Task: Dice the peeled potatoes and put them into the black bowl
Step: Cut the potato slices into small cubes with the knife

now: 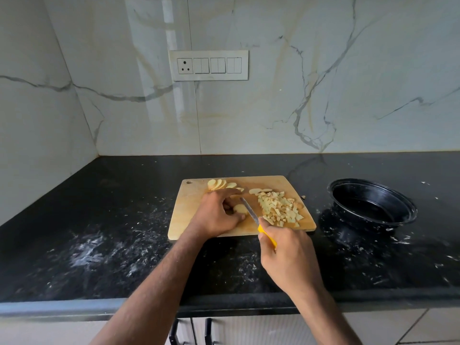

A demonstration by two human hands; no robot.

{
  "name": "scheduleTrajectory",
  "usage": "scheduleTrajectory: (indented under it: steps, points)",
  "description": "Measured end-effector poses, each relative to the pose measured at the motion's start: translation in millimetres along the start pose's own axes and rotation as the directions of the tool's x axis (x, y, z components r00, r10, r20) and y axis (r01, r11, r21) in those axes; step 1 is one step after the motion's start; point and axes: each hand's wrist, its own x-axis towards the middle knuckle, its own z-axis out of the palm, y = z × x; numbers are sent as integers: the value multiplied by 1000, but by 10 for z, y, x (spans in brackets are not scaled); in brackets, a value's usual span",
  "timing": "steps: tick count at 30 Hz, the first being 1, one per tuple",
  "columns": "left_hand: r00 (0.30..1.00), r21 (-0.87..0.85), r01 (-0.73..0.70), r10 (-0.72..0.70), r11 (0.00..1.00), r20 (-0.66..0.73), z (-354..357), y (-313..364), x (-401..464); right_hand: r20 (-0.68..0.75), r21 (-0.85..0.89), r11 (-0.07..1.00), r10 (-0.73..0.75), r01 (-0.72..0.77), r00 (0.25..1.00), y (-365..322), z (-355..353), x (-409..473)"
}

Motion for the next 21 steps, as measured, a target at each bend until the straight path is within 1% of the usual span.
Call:
scheduleTrajectory:
  steps: [4, 11, 18, 21]
  points:
    - [999, 4, 19, -19, 1000, -34, -22, -12, -4, 25, -15, 1000, -12, 12, 1000, -12, 34, 13]
    - [999, 20, 18, -17, 1000, -40, -32, 4, -11, 40, -19, 1000, -13, 14, 999, 16, 58, 19]
    - [1000, 41, -5, 7, 999, -27, -37, 3, -15, 107, -70, 998, -1, 9, 994, 24, 73, 30]
    - [1000, 47, -17, 18, 999, -10, -43, 6, -13, 133, -59, 998, -3, 11, 991, 29, 66, 59]
